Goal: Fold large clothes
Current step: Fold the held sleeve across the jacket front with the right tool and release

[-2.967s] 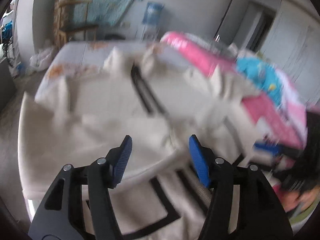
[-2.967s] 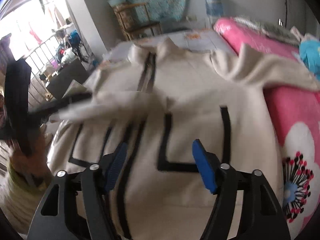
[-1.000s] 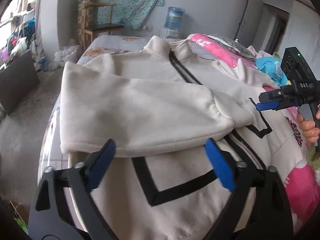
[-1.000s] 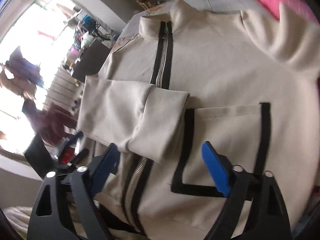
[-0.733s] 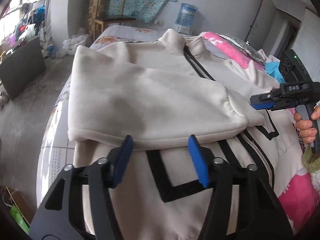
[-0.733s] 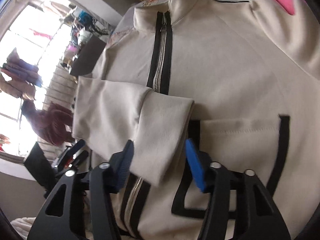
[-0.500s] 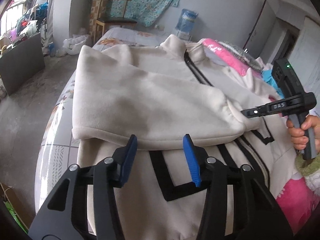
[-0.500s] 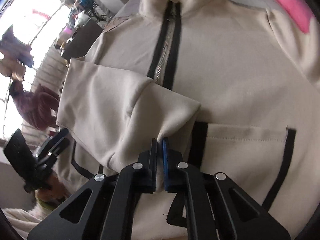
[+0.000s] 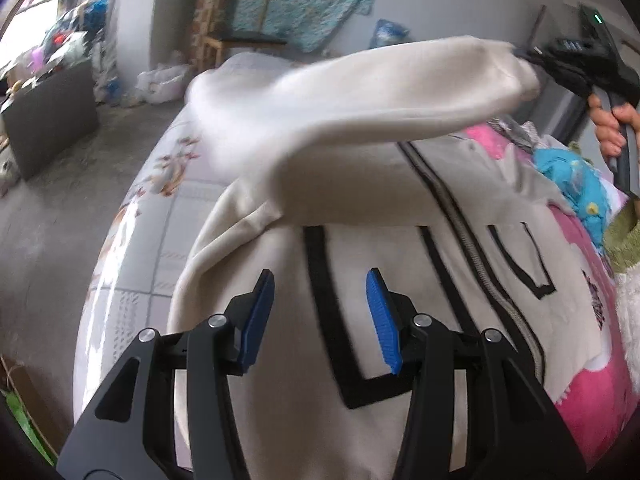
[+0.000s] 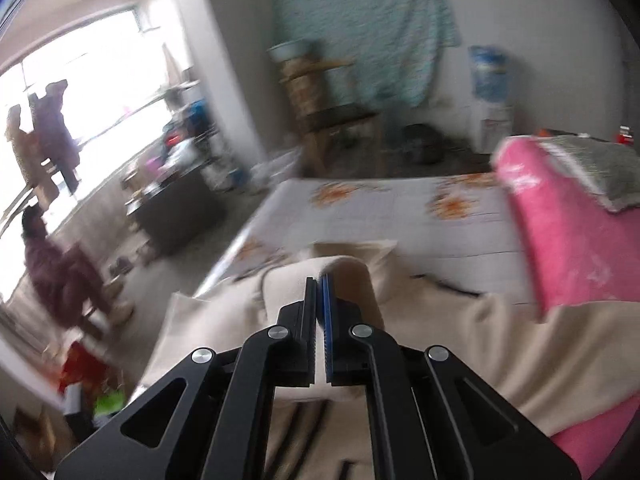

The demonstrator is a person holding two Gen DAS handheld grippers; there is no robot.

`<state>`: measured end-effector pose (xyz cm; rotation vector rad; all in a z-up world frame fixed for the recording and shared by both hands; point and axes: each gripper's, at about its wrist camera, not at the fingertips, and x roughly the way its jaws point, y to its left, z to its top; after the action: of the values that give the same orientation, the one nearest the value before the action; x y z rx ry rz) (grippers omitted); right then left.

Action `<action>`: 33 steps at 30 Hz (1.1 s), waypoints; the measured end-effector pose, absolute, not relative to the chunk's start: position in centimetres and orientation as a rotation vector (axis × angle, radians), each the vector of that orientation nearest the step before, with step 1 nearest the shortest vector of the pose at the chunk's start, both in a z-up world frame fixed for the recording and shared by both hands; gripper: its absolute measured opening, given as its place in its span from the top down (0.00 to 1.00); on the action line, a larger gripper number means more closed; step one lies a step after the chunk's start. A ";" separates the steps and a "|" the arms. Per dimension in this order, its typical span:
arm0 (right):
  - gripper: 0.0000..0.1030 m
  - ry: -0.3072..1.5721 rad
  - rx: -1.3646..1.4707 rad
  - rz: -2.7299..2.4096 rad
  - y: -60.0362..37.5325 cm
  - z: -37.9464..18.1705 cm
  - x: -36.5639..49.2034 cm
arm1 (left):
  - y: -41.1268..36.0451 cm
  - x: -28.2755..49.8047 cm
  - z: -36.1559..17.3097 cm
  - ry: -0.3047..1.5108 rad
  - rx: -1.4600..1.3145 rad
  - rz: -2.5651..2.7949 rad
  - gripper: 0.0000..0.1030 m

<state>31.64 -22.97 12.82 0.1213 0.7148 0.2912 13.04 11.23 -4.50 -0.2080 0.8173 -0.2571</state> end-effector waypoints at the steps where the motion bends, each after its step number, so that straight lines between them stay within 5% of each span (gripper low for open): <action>1: 0.97 0.750 0.126 0.265 -23.9 11.3 32.2 | 11.5 13.2 -4.7 0.826 -0.214 -0.245 0.56; 6: 0.97 0.922 0.118 0.185 -26.0 3.6 34.4 | 12.6 13.8 -5.3 0.838 -0.264 -0.230 0.56; 13: 0.97 0.876 0.188 0.208 -27.6 3.5 34.8 | 12.4 13.8 -5.4 0.835 -0.246 -0.206 0.56; 18: 0.93 1.033 0.254 0.163 -30.7 0.0 36.0 | 12.5 13.7 -5.4 0.825 -0.267 -0.191 0.56; 23: 0.66 1.077 0.280 0.178 -31.4 -1.9 36.7 | 12.8 13.9 -5.4 0.824 -0.270 -0.175 0.56; 28: 0.68 1.132 0.219 0.195 -29.9 -4.1 36.6 | 12.9 13.8 -5.4 0.814 -0.281 -0.163 0.56; 29: 0.82 1.135 0.208 0.206 -29.5 -4.4 36.6 | 12.9 13.8 -5.4 0.811 -0.281 -0.162 0.56; 33: 0.95 1.096 0.197 0.193 -29.1 -2.7 34.8 | 12.8 13.9 -5.4 0.811 -0.276 -0.159 0.56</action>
<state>34.77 -29.15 -2.65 0.1968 1.0959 0.1932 13.86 12.84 -5.43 -0.2764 0.8108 -0.1589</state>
